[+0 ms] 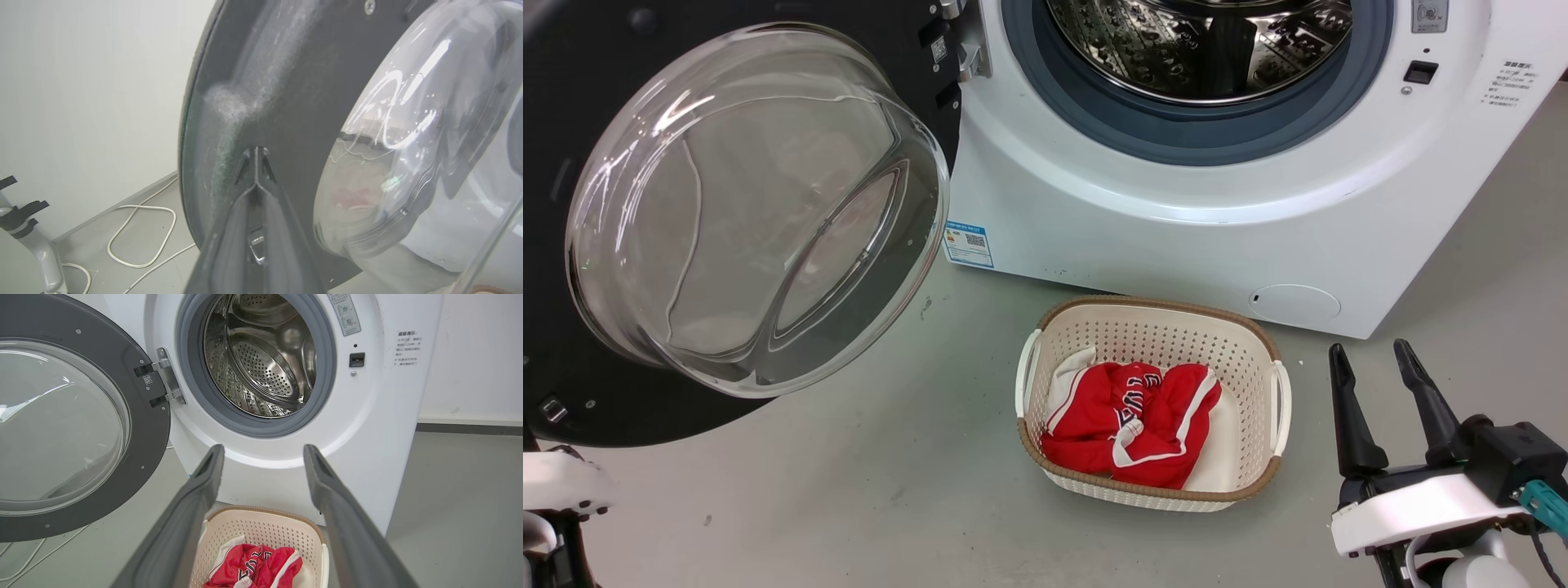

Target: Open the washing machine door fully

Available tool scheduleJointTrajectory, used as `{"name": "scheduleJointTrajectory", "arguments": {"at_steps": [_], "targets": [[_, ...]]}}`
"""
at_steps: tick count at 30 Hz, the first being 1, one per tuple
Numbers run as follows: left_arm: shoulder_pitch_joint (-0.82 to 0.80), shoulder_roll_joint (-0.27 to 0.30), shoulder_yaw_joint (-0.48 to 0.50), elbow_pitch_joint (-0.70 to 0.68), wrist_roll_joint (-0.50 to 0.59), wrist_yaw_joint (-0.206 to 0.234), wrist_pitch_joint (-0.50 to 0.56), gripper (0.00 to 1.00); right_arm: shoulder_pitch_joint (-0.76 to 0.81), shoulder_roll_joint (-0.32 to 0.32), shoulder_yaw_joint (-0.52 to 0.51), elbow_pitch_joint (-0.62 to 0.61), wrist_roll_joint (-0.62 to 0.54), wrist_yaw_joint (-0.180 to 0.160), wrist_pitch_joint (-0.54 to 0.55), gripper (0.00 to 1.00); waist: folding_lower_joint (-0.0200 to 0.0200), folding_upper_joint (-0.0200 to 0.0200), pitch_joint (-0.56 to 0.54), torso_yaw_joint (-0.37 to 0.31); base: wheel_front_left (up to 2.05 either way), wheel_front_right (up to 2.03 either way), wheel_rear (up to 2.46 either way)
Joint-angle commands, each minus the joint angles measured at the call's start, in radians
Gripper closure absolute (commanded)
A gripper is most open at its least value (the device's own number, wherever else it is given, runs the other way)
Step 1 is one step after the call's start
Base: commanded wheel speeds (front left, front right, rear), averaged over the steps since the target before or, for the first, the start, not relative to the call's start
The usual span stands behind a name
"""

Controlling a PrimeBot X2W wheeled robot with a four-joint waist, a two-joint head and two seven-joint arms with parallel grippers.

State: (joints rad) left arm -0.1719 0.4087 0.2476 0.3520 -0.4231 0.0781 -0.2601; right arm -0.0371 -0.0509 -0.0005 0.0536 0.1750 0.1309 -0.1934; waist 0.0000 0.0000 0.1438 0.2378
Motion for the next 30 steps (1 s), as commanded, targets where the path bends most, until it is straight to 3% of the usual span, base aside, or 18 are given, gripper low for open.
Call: {"name": "scheduleJointTrajectory", "arguments": {"at_steps": [1,9,17,18,19,20,21,30], "targets": [[-0.016,0.0,0.01,0.002,0.012,-0.004,-0.006,1.0,-0.01,0.002,0.001,0.002,-0.004,0.0,-0.004,0.0,0.0,0.0,-0.002,0.0,0.0,0.0,0.0],[0.059,-0.073,0.031,-0.064,0.08,-0.018,-0.006,1.0,0.001,0.002,0.006,0.018,0.009,0.0,-0.012,0.0,0.0,0.0,-0.03,-0.005,0.0,0.0,0.0],[0.209,-0.193,0.009,-0.223,0.153,-0.025,-0.005,1.0,0.019,0.002,0.018,0.029,0.017,0.0,-0.017,0.0,0.0,0.0,-0.071,-0.018,0.0,0.0,0.0],[0.226,-0.211,-0.001,-0.241,0.161,-0.027,-0.005,0.81,0.019,0.002,0.02,0.029,0.016,0.0,-0.017,0.0,0.0,0.0,-0.074,-0.021,0.0,0.0,0.0],[0.244,-0.229,-0.011,-0.254,0.169,-0.027,-0.005,0.55,0.019,0.002,0.021,0.029,0.015,0.0,-0.017,0.0,0.0,0.0,-0.077,-0.025,0.0,0.0,0.0],[0.255,-0.242,-0.022,-0.275,0.177,-0.028,-0.005,0.23,0.02,0.002,0.022,0.028,0.014,0.0,-0.017,0.0,0.0,0.0,-0.08,-0.027,0.0,0.0,0.0],[0.263,-0.254,-0.03,-0.291,0.184,-0.031,-0.005,0.0,0.022,0.002,0.022,0.028,0.013,0.0,-0.017,0.0,0.0,0.0,-0.083,-0.03,0.0,0.0,0.0],[0.272,-0.31,-0.136,-0.386,0.247,-0.073,-0.005,0.0,0.022,0.002,0.026,0.019,-0.004,0.0,-0.01,0.0,0.0,0.0,-0.095,-0.072,0.0,0.0,0.0]]}}
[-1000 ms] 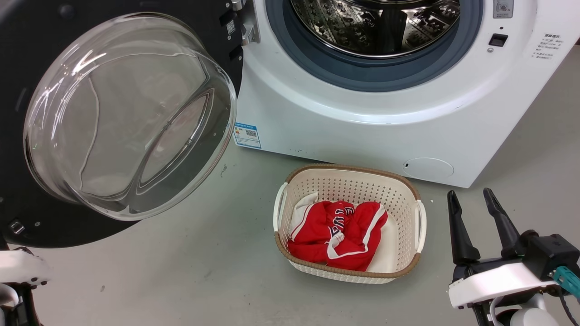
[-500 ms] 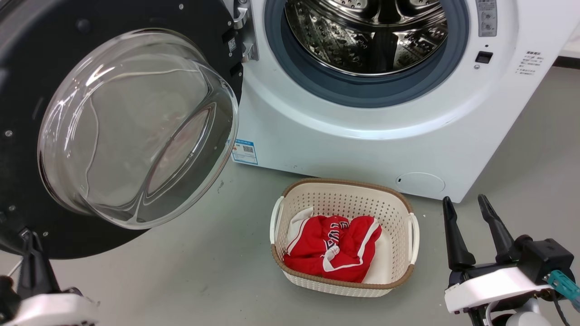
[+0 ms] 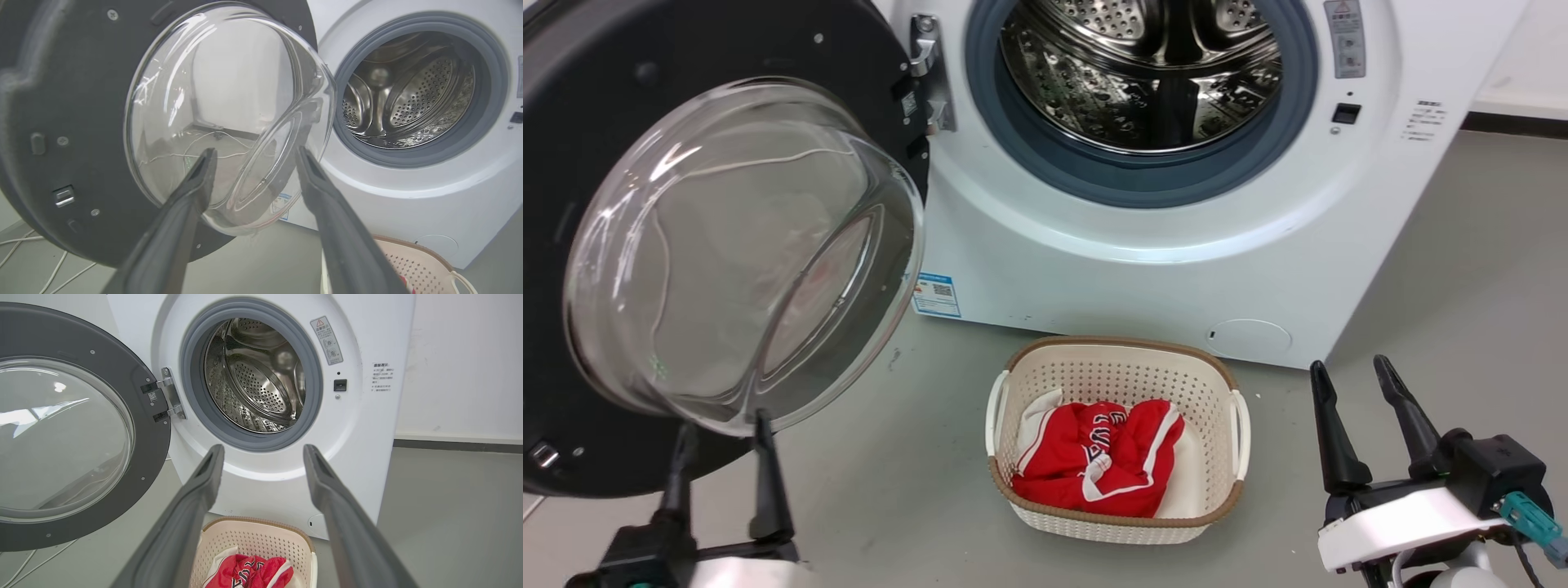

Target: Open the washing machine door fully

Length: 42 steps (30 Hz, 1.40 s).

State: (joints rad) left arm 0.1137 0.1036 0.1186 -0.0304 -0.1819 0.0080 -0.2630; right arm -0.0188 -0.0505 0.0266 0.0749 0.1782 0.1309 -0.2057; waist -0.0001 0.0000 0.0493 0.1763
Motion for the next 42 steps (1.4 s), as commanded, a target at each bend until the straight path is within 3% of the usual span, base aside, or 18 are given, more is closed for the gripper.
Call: {"name": "scheduleJointTrajectory", "arguments": {"at_steps": [1,17,39,40,42], "targets": [[-0.021,-0.004,-0.016,-0.008,0.015,-0.008,-0.002,0.0,0.0,0.001,0.0,-0.005,-0.011,0.0,0.003,0.0,0.0001,0.0,0.0,-0.02,0.0,0.0,0.0],[-0.138,-0.004,-0.063,0.038,0.063,-0.046,-0.002,0.0,-0.004,0.002,-0.027,-0.051,-0.066,0.0,0.013,0.0,0.0001,0.0,0.014,-0.179,0.0,0.0,0.0],[-0.144,-0.021,-0.05,0.063,0.078,-0.058,-0.002,0.0,-0.005,0.001,-0.023,-0.044,-0.059,0.0,0.016,0.0,0.0001,0.0,0.013,-0.188,0.0,0.0,0.0],[-0.135,-0.02,-0.05,0.064,0.073,-0.056,0.0,1.0,-0.002,0.0,-0.023,-0.043,-0.056,0.0,0.018,1.0,0.0001,0.0,0.013,-0.188,0.0,0.0,0.0],[-0.131,-0.022,-0.05,0.084,0.069,-0.055,0.002,1.0,0.006,0.0,-0.022,-0.027,-0.052,0.0,0.019,1.0,0.0001,0.0,0.013,-0.188,0.0,0.0,0.0]]}}
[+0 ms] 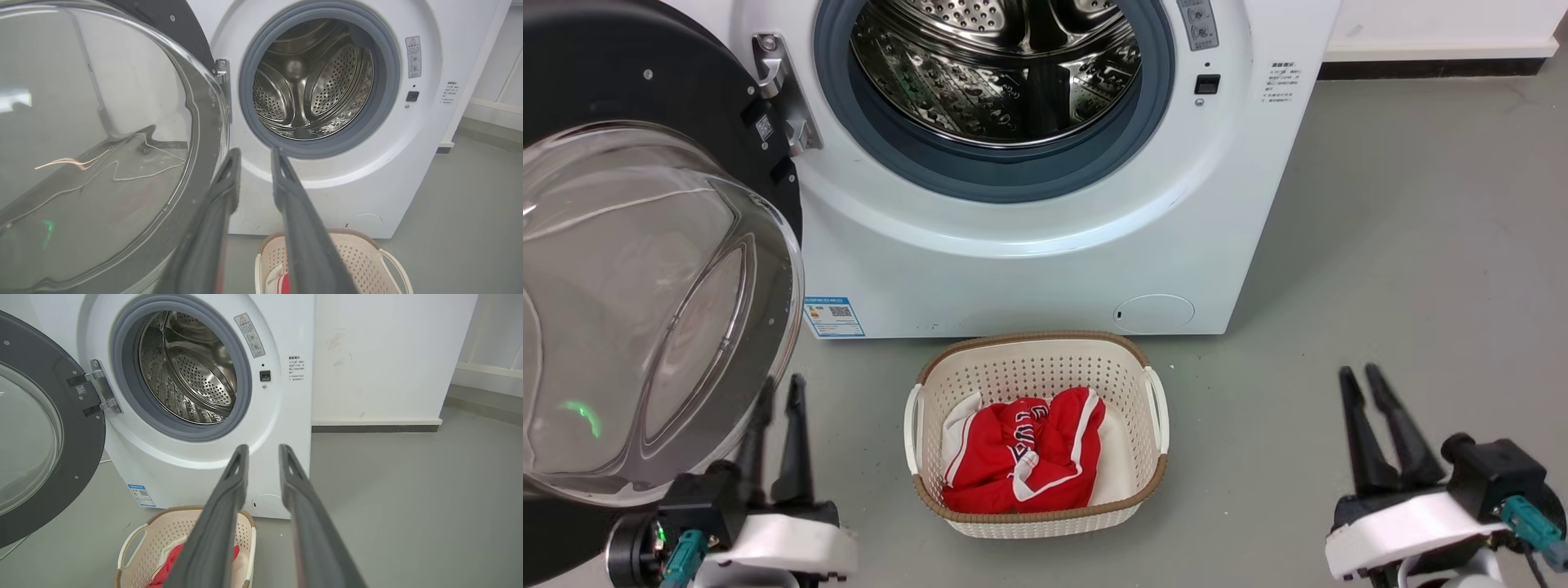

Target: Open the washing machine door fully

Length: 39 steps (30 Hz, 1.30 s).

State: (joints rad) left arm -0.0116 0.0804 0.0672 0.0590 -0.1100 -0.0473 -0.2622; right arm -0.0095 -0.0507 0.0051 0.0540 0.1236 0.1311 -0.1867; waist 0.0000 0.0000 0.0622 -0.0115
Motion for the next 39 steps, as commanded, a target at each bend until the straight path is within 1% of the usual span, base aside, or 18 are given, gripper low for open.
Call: {"name": "scheduleJointTrajectory", "arguments": {"at_steps": [1,10,19,39], "targets": [[-0.004,0.0,0.003,0.005,-0.01,-0.001,0.005,1.0,0.002,0.0,0.001,0.0,0.01,0.0,0.0,1.0,0.0,0.0,0.0,0.0,0.0,0.0,0.0],[-0.021,-0.004,0.015,0.033,-0.194,-0.011,0.057,1.0,-0.01,-0.012,0.0,0.02,0.209,0.0,0.026,1.0,0.0,0.0,-0.005,0.001,0.0,0.0,0.0],[-0.028,-0.007,0.014,0.047,-0.361,-0.02,0.093,1.0,-0.025,-0.02,-0.002,0.042,0.382,0.0,0.05,1.0,0.0,0.0,-0.009,0.002,0.0,0.0,0.0],[-0.049,-0.013,0.023,0.083,-0.673,-0.038,0.17,1.0,-0.046,-0.031,-0.013,0.081,0.702,0.0,0.101,1.0,0.0,0.0,-0.018,0.004,0.0,0.0,0.0]]}}
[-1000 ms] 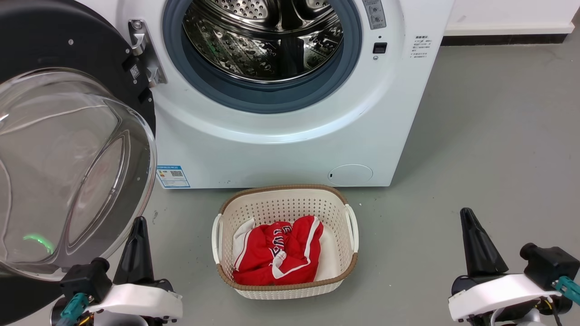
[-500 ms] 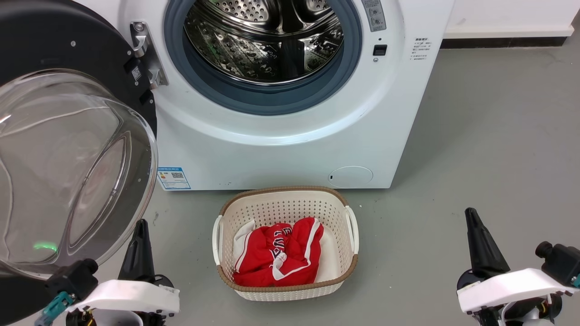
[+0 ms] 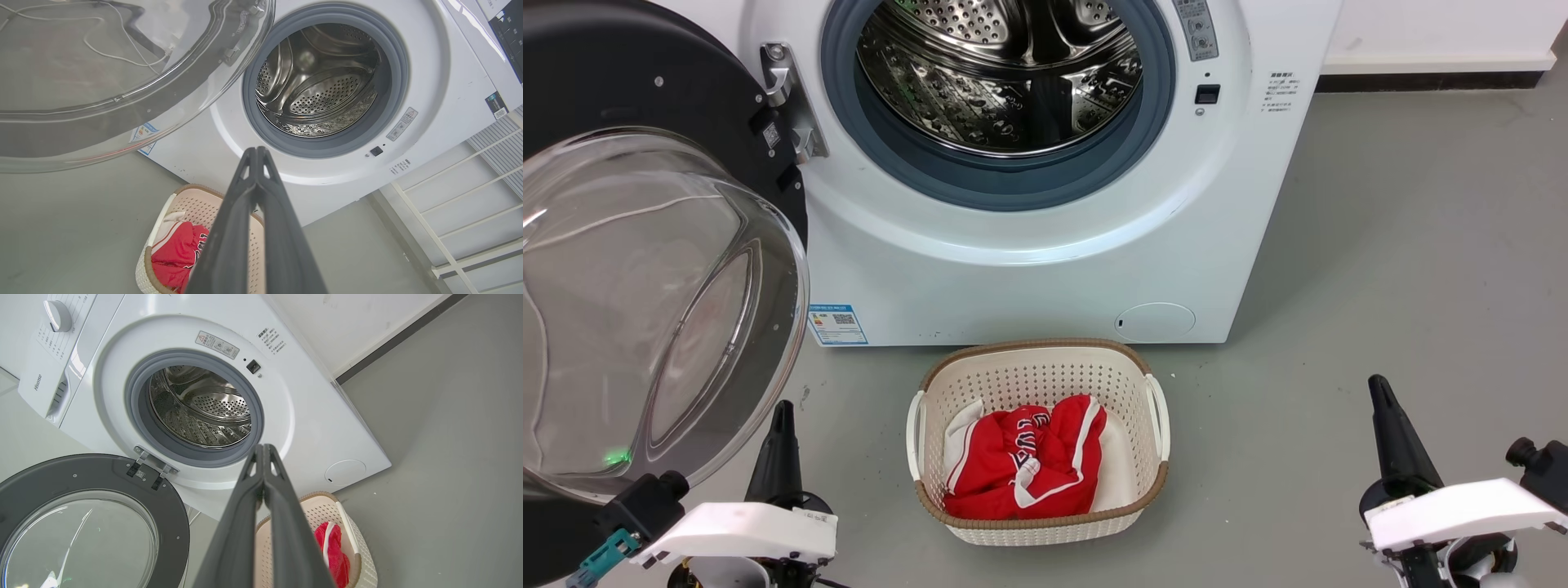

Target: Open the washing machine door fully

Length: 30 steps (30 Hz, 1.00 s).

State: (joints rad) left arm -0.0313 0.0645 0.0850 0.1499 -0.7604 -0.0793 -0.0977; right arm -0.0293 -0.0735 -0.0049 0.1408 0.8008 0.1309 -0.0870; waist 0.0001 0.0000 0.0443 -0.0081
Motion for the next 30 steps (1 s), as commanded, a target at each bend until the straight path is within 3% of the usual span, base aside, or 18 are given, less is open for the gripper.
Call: {"name": "scheduleJointTrajectory", "arguments": {"at_steps": [1,30], "targets": [[-0.031,0.003,0.005,-0.006,-0.037,-0.007,0.008,1.0,-0.027,-0.008,-0.004,-0.004,0.039,0.0,0.004,1.0,-0.0001,0.0,-0.001,0.0,0.0,0.0,0.0],[-0.052,-0.004,0.016,0.036,-0.375,-0.027,0.094,1.0,-0.05,-0.012,-0.027,0.039,0.378,0.0,0.069,1.0,-0.0001,0.0,-0.014,0.003,0.0,0.0,0.0]]}}
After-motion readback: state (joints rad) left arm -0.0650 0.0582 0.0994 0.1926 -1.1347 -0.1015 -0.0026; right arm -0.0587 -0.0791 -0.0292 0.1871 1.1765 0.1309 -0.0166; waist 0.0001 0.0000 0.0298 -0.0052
